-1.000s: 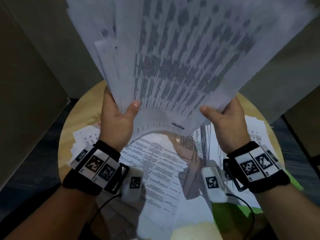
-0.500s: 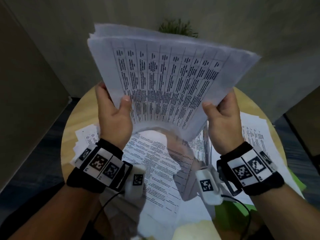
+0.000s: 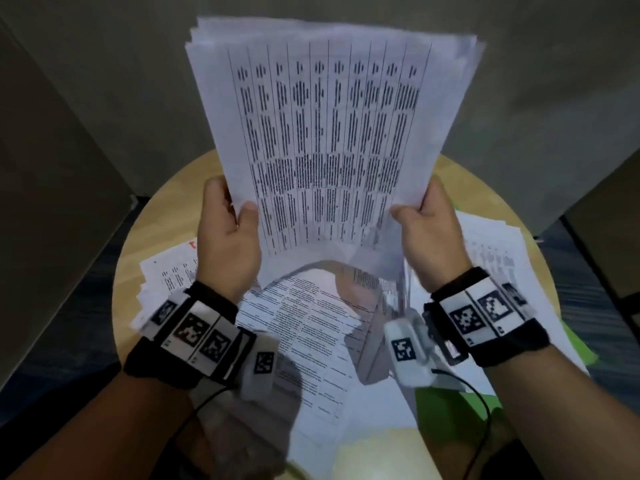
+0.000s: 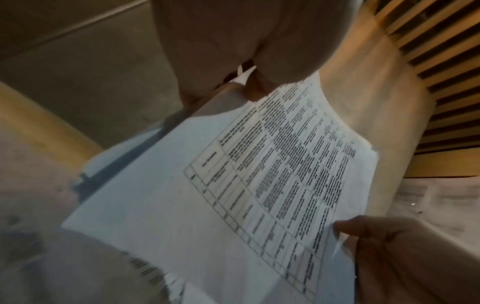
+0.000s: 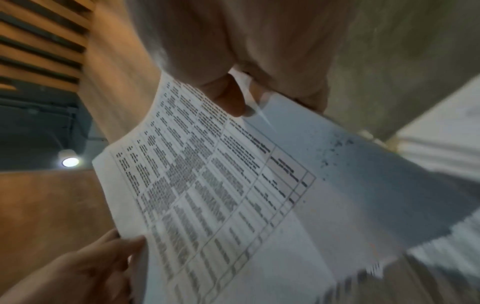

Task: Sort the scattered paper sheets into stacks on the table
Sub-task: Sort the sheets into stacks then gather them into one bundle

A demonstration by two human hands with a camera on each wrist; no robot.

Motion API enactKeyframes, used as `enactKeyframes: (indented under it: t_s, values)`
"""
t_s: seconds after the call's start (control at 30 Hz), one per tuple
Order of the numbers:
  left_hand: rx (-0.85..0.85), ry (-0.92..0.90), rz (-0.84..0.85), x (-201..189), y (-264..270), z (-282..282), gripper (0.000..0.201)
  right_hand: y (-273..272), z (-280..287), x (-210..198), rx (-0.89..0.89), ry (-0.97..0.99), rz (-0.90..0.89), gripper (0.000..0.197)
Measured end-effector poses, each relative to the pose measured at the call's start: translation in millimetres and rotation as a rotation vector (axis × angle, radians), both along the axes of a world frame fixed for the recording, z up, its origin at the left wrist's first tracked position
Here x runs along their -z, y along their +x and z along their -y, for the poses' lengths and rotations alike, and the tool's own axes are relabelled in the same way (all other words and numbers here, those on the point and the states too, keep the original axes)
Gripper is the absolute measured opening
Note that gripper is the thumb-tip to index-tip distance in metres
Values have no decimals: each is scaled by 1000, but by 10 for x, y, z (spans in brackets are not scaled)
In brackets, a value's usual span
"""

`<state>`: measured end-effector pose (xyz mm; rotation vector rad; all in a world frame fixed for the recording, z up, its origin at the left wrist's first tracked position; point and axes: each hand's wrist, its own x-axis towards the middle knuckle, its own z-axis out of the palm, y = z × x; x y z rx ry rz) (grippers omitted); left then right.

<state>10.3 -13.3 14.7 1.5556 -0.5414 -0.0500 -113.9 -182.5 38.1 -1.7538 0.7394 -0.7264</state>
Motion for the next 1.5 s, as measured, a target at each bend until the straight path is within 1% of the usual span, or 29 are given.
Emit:
enactKeyframes:
  t_s: [0.07,0.17,0.3,0.37,0.43,0.5,0.57,0.63,0.7,0.77,0.87,0.97,1.07,1.13,1.23,1.3,1.4,1.5]
  values:
    - [23,-20,11,-111,-93,107,28,-160,178,-135,42,-67,-6,29]
    - [86,21,-40,-184,-284,426,29,-463,497,-201,137,-108,-80,26]
    - [206,125,-173,-86,-648,949,46,-926,894,-147,252,-148,-311,21]
    - [291,196,-209,12,-850,1151,56,-1142,1059,-84,302,-145,-400,25]
    - [362,310,-207,109,-1031,1292,63,-1325,1195,15,336,-141,-501,29]
    - [418,464,-176,201,-1192,1390,67,-1462,1287,145,325,-131,-616,30]
    - [438,631,-165,282,-1307,1468,68,-1553,1327,282,297,-121,-706,31]
    - [444,770,-177,343,-1394,1522,69,-1609,1319,380,259,-96,-794,37]
    - [445,838,-192,372,-1458,1543,69,-1649,1306,437,196,-75,-882,49]
    - [424,847,-211,388,-1489,1537,70,-1686,1312,451,156,-85,-944,55]
    - [423,845,-255,369,-1491,1487,73,-1716,1306,400,148,-137,-952,57]
    - [396,768,-261,296,-1395,1332,67,-1690,1253,308,118,-231,-863,56]
    - [341,710,-274,181,-1227,1027,66,-1572,1093,192,33,-301,-752,46]
    - [306,690,-246,99,-1119,780,61,-1422,918,115,-36,-306,-678,41]
    - [232,669,-256,14,-938,388,53,-1140,572,43,-158,-315,-592,36]
    - [184,680,-276,0,-817,109,49,-951,332,52,-269,-321,-592,35]
    - [144,716,-317,65,-667,-274,46,-658,25,166,-404,-326,-660,39]
    - [124,732,-407,211,-605,-588,45,-388,-192,380,-412,-316,-757,52]
